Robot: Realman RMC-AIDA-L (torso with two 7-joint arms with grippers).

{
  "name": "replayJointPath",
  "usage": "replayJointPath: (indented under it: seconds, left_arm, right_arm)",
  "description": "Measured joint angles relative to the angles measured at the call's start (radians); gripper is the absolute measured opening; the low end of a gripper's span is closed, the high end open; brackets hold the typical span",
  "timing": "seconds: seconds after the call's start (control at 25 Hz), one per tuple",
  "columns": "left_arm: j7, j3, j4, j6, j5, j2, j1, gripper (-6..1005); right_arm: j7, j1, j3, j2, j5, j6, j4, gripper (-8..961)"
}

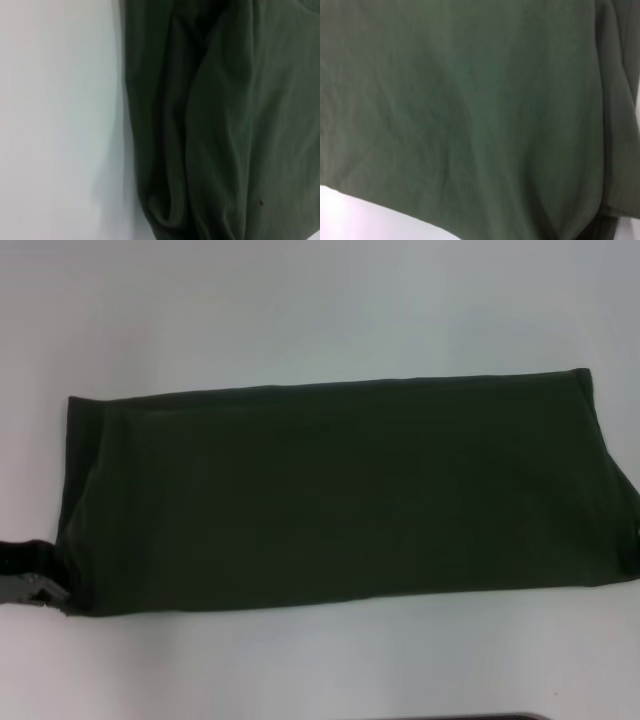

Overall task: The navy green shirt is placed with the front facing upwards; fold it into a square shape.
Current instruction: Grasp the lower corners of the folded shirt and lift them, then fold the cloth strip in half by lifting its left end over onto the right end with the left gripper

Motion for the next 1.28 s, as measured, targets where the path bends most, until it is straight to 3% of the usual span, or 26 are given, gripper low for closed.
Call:
replayJointPath:
  seconds: [0.36, 0.68, 0.8, 0.92, 1.28]
  left_arm:
    - [0.002, 0.004, -0.014, 0.007, 0.024, -0.007, 0.002, 19]
    - [0.004, -0.05, -0.003, 0.006, 0.021, 0.009, -0.001, 25]
    - [0.013, -0.085, -0.007, 0.014, 0.028, 0.019, 0.005, 34]
    - [0.014, -0.089, -0.005, 0.012, 0.045, 0.026, 0.011, 212]
    - [0.028, -0.102, -0.039, 0.002, 0.051, 0.028, 0.023, 283]
  right_arm:
    - [-0.005, -0.001, 0.002, 0.003, -0.002, -0.002, -0.001, 14]
    - [-0.002, 0.002, 0.035, -0.003, 0.004, -0.002, -0.002, 15]
    - [-0.007, 0.005, 0.053, -0.006, 0.005, -0.003, -0.002, 119]
    - [-0.011, 0.007, 0.063, -0.008, 0.005, -0.002, -0.002, 223]
    - [-0.011, 0.014, 0.073, -0.01, 0.006, -0.003, -0.008, 424]
